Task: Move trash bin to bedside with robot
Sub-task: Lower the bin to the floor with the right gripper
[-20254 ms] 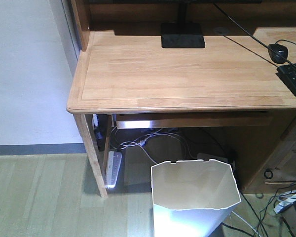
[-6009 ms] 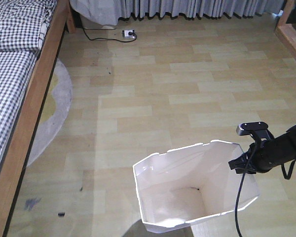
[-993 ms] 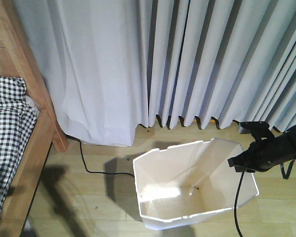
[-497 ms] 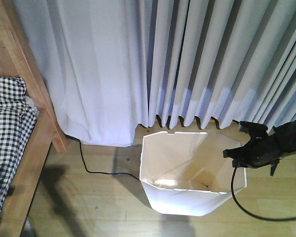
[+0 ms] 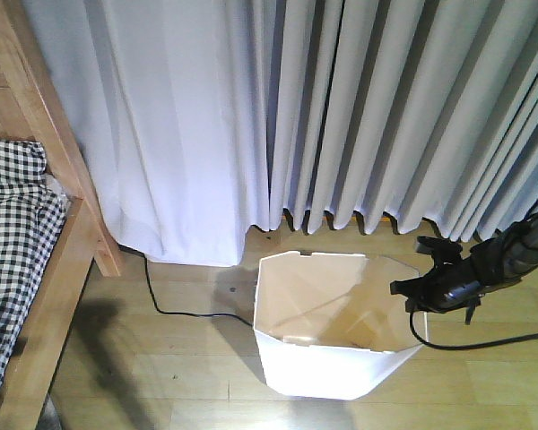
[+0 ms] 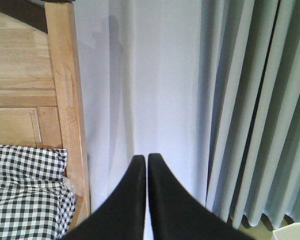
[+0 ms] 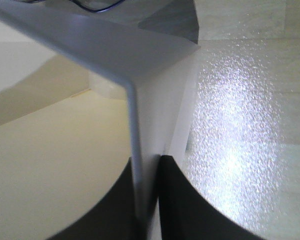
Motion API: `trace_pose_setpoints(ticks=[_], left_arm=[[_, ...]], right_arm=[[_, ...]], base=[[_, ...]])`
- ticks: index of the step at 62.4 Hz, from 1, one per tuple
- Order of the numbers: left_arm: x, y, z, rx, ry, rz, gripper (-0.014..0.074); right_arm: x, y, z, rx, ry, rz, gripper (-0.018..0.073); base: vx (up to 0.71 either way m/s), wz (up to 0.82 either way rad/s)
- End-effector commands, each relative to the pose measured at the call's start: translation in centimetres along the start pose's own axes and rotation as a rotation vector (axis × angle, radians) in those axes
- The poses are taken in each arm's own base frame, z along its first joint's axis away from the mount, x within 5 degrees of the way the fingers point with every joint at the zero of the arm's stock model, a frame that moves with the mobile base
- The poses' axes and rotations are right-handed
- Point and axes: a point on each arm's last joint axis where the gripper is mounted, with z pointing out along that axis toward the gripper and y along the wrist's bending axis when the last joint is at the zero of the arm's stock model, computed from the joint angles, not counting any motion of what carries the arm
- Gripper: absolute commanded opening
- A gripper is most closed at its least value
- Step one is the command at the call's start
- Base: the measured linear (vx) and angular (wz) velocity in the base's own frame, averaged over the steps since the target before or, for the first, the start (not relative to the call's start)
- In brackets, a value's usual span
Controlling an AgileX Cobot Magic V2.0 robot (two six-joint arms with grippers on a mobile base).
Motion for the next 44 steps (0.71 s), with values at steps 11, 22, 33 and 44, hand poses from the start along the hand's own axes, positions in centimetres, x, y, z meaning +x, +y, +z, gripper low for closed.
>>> trace_pose_setpoints(ticks=[11, 22, 33, 44], left_arm=[[0.2, 0.0, 0.1, 0.009, -0.06, -0.012, -0.0006], [0.2, 0.0, 0.1, 0.009, -0.06, -0.012, -0.0006], [0.2, 0.0, 0.1, 0.009, -0.06, -0.012, -0.0006], [0.2, 0.0, 0.1, 0.009, -0.06, -0.012, -0.0006]], right_arm=[[-3.9, 1.2, 0.5, -0.192, -0.079, 0.005, -0.0006], [-4.7, 0.8, 2.9, -0.245, -0.085, 0.017, -0.0006], [-5.3, 0.7, 4.8, -0.27, -0.096, -0.001, -0.0004], [-5.1, 2.2, 6.5, -0.287, -0.068, -0.066, -0.0002]], base=[[0.0, 0.0], [0.0, 0.0], [0.0, 0.0], [0.0, 0.0]])
